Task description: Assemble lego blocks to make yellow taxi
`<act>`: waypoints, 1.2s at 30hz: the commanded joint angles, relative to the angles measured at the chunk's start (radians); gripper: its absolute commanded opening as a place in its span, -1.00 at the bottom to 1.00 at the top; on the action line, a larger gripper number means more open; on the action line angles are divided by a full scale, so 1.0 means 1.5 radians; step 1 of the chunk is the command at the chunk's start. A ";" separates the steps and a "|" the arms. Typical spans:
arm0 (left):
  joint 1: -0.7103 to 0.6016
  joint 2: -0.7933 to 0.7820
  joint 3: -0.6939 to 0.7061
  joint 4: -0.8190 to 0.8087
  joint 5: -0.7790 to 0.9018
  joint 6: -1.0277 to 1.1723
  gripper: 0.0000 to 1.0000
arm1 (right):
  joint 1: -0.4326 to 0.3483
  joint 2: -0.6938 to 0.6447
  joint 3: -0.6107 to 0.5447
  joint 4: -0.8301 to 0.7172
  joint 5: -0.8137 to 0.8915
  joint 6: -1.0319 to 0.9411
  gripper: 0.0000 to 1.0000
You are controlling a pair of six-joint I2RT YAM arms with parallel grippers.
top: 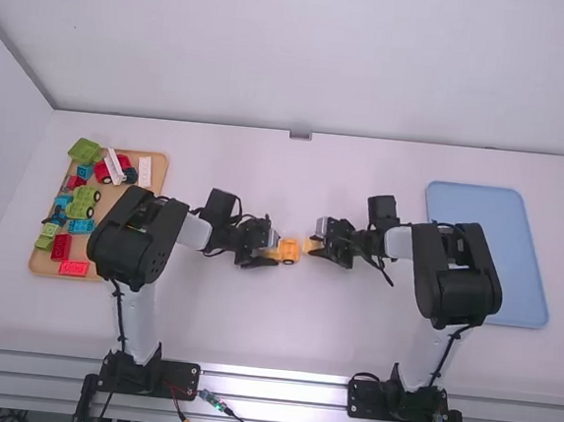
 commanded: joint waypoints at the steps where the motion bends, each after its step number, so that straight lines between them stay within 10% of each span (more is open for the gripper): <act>1: 0.003 0.012 0.006 0.000 0.003 -0.001 0.27 | 0.001 -0.021 0.012 0.002 -0.028 -0.006 -0.43; 36: 0.004 0.012 0.006 0.004 -0.025 0.007 0.04 | 0.094 -0.021 0.012 0.091 0.042 0.104 -0.41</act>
